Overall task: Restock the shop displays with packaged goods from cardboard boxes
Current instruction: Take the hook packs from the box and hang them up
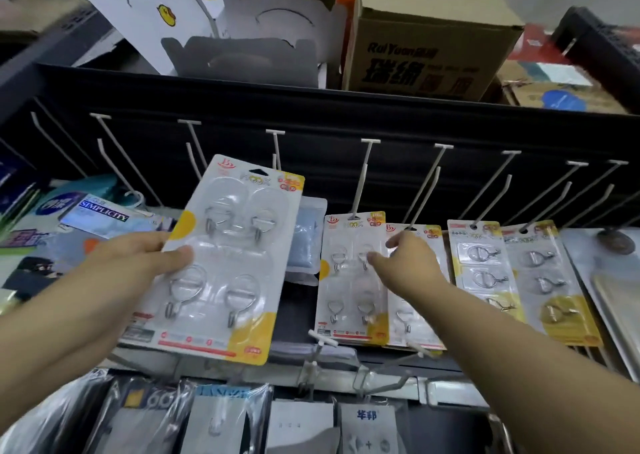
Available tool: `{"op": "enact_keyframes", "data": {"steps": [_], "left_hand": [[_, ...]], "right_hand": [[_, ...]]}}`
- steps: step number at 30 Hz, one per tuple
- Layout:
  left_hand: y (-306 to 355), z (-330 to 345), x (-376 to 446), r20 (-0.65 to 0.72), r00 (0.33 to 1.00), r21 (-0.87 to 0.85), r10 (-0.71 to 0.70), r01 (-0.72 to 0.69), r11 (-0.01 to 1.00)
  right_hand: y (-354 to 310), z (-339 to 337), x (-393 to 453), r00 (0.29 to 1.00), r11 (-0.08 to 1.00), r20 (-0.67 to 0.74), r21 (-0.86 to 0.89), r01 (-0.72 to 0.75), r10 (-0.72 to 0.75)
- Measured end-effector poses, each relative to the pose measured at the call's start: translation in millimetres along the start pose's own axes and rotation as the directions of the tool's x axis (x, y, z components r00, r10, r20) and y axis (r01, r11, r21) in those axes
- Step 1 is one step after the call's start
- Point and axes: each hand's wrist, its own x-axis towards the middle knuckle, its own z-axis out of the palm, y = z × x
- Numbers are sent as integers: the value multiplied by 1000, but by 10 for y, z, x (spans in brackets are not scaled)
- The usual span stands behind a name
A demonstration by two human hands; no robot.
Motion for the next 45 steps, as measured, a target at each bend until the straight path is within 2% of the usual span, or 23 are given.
{"op": "enact_keyframes", "data": {"steps": [2,3,5,7,10,13,15,18,21,27,37,40,45], "left_hand": [[30,224,-29,10,1000,-31,-25,25,999],[4,304,7,25,999,-62,-30,32,998],[32,515,23,54,997,-80,-57,61,995],[30,716,44,75,995,-93,-61,68,993],[56,933,17,107,992,-72,-68,76,995],[58,982,34,118,993,67,-27,19,998],[43,892,68,86,995,169,42,-56,984],[22,655,93,98,979,410,180,-205,889],[-22,428,81,89,973,504,214,-229,832],[-93,121,57,53,983,571,175,-173,803],[-160,-115,35,62,987,557,150,-159,815],[-180,-132,29,74,984,536,162,-176,825],[-258,-182,24,73,984,518,162,-176,837]], "right_hand": [[-149,-95,-185,985,971,7,170,166,-170],[-246,-141,-300,975,948,75,260,181,-207],[-366,-196,-448,927,897,284,429,105,-245],[-383,-194,-499,896,850,369,527,19,-249],[-281,-170,-463,935,813,285,582,6,-212],[-161,-287,-390,970,792,221,609,-53,-105],[-106,-398,-317,982,794,182,602,-77,-43],[-85,-471,-225,988,828,152,555,-79,-7],[-121,-474,-167,987,805,158,589,-71,-28],[-226,-412,-119,991,834,130,547,-75,4],[-126,-252,-21,979,825,167,532,-192,120],[-76,-164,23,973,849,185,482,-214,140],[86,-14,94,976,925,112,313,-215,189]]}}
